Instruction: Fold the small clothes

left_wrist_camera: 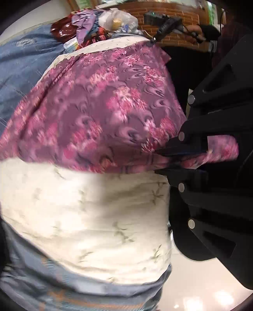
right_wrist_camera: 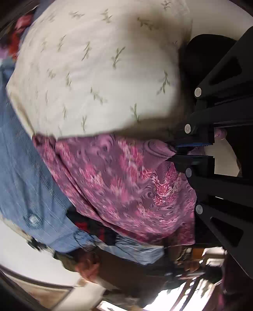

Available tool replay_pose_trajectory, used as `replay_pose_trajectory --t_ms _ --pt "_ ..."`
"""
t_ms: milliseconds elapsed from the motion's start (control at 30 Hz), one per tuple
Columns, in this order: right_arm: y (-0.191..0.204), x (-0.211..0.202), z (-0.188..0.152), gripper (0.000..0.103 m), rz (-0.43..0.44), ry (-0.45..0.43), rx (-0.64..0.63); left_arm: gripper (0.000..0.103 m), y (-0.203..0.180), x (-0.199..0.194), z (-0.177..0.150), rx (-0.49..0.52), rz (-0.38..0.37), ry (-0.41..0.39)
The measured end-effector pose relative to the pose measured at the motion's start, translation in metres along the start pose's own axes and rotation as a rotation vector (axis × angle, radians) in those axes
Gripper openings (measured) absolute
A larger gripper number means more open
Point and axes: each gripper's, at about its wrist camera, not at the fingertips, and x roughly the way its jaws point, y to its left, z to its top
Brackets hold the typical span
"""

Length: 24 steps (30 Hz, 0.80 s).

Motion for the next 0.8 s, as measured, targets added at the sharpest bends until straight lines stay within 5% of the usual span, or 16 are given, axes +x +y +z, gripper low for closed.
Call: replay_pose_trajectory --t_ms 67,133,200,267,333,400,433,467,533,800 --pt "-0.005 0.009 -0.002 0.009 0.003 0.026 0.012 0.012 0.005 0.006 -0.002 -0.01 -0.001 0.024" --pt "-0.005 0.018 -0.005 0.012 0.011 0.057 0.023 0.031 0.005 0.01 -0.006 0.005 -0.008 0.049" --pt "-0.004 0.026 -0.007 0.018 0.024 0.09 0.03 0.069 0.001 0.015 -0.009 0.028 -0.005 0.075" --pt "-0.003 0.034 -0.009 0.029 0.028 0.129 0.022 0.071 -0.004 0.021 -0.012 0.057 0.022 0.07" --pt "-0.004 0.041 -0.012 0.028 0.002 0.159 0.002 0.067 -0.006 0.022 -0.016 0.064 0.021 0.063" --pt "-0.001 0.042 -0.014 0.027 -0.008 0.171 -0.028 0.015 -0.01 0.026 -0.018 0.072 -0.016 0.081" --pt "0.003 0.042 -0.015 0.014 -0.038 0.176 -0.066 0.007 -0.013 0.028 -0.019 0.077 -0.036 0.107" --pt "0.007 0.041 -0.017 0.007 -0.058 0.187 -0.103 0.006 -0.015 0.027 -0.02 0.083 -0.048 0.115" --pt "0.016 0.034 -0.019 0.006 -0.033 0.194 -0.149 0.005 -0.019 0.017 -0.024 0.11 -0.069 0.099" --pt "0.024 -0.019 0.005 0.006 0.279 0.011 0.009 0.005 -0.027 -0.046 -0.003 0.033 -0.385 -0.108"
